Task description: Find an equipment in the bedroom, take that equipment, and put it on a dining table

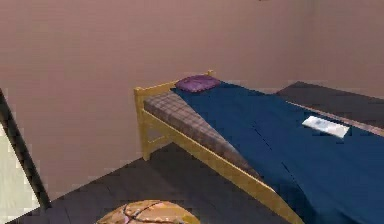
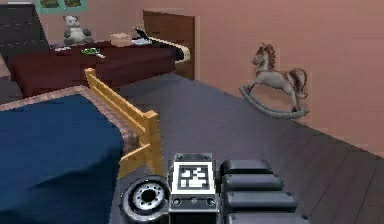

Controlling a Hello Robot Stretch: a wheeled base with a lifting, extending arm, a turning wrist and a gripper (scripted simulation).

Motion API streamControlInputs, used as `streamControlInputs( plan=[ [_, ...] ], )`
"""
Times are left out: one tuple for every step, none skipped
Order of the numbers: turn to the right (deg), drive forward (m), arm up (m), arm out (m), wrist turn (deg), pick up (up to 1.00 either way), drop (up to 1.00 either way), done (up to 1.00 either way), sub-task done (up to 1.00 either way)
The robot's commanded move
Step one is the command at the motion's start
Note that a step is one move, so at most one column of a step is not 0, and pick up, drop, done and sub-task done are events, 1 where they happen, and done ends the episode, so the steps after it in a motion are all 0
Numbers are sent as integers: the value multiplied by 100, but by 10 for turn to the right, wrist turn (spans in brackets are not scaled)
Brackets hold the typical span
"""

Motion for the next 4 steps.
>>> streamControlInputs(
  plan=[
    [-450,0,0,0,0,0,0,0,0],
    [450,0,0,0,0,0,0,0,0],
    [450,0,0,0,0,0,0,0,0],
    [120,0,0,0,0,0,0,0,0]
  ],
)
